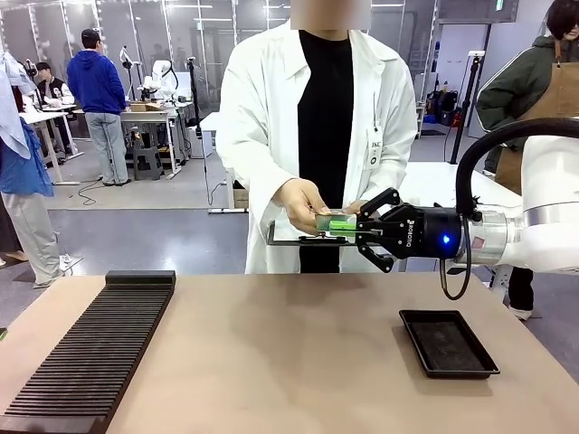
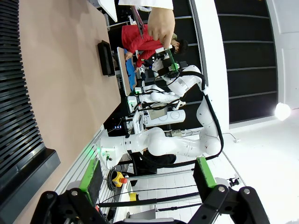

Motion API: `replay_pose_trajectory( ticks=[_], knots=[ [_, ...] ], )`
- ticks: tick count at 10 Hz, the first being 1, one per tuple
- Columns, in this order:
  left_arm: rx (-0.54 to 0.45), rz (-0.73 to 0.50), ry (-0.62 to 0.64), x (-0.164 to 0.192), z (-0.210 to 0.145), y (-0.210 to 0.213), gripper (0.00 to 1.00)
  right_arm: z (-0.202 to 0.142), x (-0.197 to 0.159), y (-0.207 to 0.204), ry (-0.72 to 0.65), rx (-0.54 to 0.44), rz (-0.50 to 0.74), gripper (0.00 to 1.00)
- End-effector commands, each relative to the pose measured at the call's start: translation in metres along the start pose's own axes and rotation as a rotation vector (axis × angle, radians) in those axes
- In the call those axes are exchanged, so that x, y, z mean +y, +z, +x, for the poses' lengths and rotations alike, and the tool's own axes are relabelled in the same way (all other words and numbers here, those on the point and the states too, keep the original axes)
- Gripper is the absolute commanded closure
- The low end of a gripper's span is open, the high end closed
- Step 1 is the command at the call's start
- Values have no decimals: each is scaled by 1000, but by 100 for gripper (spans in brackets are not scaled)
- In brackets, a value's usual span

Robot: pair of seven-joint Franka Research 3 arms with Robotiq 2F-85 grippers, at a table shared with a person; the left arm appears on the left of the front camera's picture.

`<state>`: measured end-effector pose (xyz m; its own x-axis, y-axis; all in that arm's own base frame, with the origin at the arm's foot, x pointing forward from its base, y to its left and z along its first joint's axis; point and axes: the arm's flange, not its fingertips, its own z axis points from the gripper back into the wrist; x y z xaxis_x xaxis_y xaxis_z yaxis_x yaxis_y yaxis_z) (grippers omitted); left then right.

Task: Inspect the PCB.
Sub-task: Place the Blank PCB in the ESD tray.

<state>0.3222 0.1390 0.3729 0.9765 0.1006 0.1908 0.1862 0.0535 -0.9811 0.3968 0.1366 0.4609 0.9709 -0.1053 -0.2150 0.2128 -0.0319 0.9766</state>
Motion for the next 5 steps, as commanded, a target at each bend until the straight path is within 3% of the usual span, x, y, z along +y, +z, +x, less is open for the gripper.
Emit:
replay_pose_trajectory(
  ticks=[1, 5],
  knots=[
    [8, 7, 9, -5, -2, 1, 0, 0, 1, -1, -3, -4, 16, 100],
    [8, 7, 9, -5, -2, 1, 0, 0, 1, -1, -3, -4, 16, 100]
  ],
)
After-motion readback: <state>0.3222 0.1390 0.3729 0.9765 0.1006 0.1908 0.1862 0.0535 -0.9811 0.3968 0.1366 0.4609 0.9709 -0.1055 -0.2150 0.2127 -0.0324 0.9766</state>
